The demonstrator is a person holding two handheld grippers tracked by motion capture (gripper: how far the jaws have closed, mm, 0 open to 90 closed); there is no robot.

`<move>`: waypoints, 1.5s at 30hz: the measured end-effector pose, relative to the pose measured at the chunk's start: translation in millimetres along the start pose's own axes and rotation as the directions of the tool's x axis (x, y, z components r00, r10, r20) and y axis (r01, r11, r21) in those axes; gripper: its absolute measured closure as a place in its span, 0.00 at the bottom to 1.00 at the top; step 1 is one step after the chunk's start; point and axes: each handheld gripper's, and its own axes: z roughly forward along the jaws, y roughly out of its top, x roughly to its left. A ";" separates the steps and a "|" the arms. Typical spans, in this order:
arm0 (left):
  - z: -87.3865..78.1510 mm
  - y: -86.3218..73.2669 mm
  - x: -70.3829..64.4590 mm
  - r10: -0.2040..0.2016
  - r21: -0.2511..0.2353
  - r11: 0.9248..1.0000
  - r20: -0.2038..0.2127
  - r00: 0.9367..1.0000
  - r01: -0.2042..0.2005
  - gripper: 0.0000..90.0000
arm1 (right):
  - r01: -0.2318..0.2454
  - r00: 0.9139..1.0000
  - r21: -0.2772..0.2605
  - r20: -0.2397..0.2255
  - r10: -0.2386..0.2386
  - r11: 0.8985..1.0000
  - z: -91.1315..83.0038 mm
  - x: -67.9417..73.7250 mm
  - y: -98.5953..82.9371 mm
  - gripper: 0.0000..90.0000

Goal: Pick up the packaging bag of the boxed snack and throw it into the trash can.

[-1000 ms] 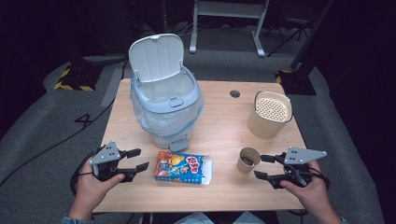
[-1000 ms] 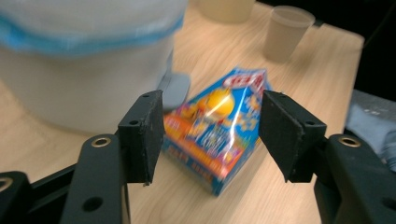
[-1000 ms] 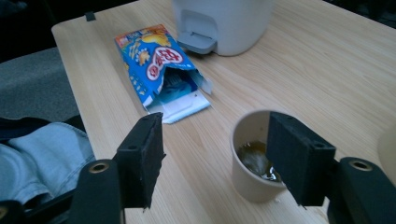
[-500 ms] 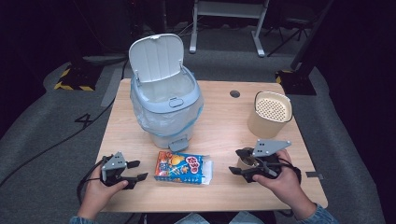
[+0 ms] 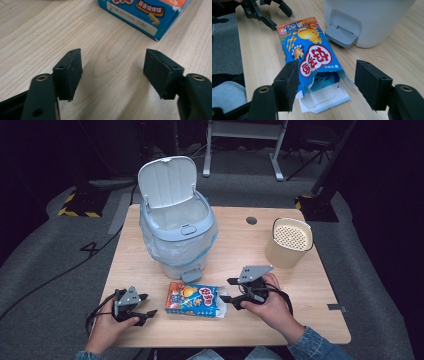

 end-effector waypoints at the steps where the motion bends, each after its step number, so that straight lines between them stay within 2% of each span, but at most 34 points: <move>1: 0.5 0.5 1.1 0.005 0.001 1.000 0.002 1.000 -0.005 0.32 | 0.007 1.000 0.003 0.001 -0.007 1.000 5.1 0.2 0.7 0.41; 3: 0.9 0.7 1.5 0.003 0.001 1.000 0.003 1.000 -0.003 0.30 | 0.019 1.000 0.008 0.006 -0.019 1.000 11.1 0.9 1.7 0.40; 4: 1.8 1.6 4.1 0.017 0.004 1.000 0.015 1.000 -0.017 0.29 | 0.024 1.000 0.012 0.005 -0.024 1.000 15.0 1.6 2.3 0.40; 8: 3.2 3.0 7.1 0.029 0.007 1.000 0.029 0.999 -0.029 0.27 | 0.044 0.999 0.029 0.000 -0.044 0.999 26.3 3.8 3.1 0.39; 11: 3.5 3.2 7.5 0.029 0.006 1.000 0.030 0.999 -0.029 0.27 | 0.055 0.998 0.030 -0.014 -0.054 0.998 35.4 6.9 3.6 0.39; 14: 3.5 3.2 7.4 0.029 0.006 1.000 0.030 0.999 -0.029 0.27 | 0.068 0.998 0.046 -0.020 -0.067 0.997 45.9 9.6 2.4 0.43; 16: 3.5 3.2 7.2 0.029 0.007 1.000 0.029 0.999 -0.029 0.27 | 0.056 0.998 0.056 -0.043 -0.054 0.997 53.7 9.6 0.1 0.44; 18: 3.6 3.2 7.2 0.029 0.006 1.000 0.029 0.999 -0.029 0.27 | 0.048 0.998 0.067 -0.035 -0.046 0.997 58.2 8.1 -1.5 0.47; 23: 3.6 3.2 7.2 0.029 0.006 1.000 0.029 0.999 -0.029 0.27 | 0.091 0.996 0.113 -0.012 -0.090 0.990 68.5 7.9 -3.4 0.57; 24: 3.6 3.2 7.2 0.029 0.006 1.000 0.029 0.999 -0.029 0.27 | 0.088 0.996 0.115 -0.002 -0.088 0.989 69.8 8.4 -4.1 0.59; 27: 3.5 3.2 7.0 0.029 0.007 1.000 0.027 0.999 -0.029 0.27 | 0.085 0.996 0.120 -0.015 -0.083 0.989 70.7 9.3 -4.2 0.70; 30: 3.6 3.2 6.9 0.028 0.007 1.000 0.028 0.999 -0.028 0.27 | 0.101 0.995 0.124 -0.022 -0.099 0.987 69.6 11.3 -3.8 0.79; 32: 3.6 3.3 6.6 0.026 0.007 1.000 0.025 0.999 -0.026 0.27 | 0.103 0.994 0.126 -0.036 -0.099 0.987 69.1 13.5 -3.2 0.89; 35: 3.7 3.3 6.0 0.024 0.007 1.000 0.022 0.999 -0.024 0.27 | 0.117 0.993 0.122 -0.039 -0.113 0.986 68.3 18.5 -0.5 0.95; 37: 3.6 3.4 6.0 0.023 0.008 1.000 0.022 0.999 -0.024 0.27 | 0.105 0.994 0.111 -0.042 -0.101 0.988 65.9 20.6 1.2 0.96; 40: 3.6 3.3 6.0 0.023 0.007 1.000 0.022 0.999 -0.024 0.27 | 0.075 0.995 0.089 -0.076 -0.069 0.993 60.7 21.0 3.2 0.97; 45: 3.6 3.3 6.0 0.024 0.007 1.000 0.022 0.999 -0.024 0.27 | 0.062 0.993 0.072 -0.101 -0.054 0.995 48.3 23.4 7.5 0.97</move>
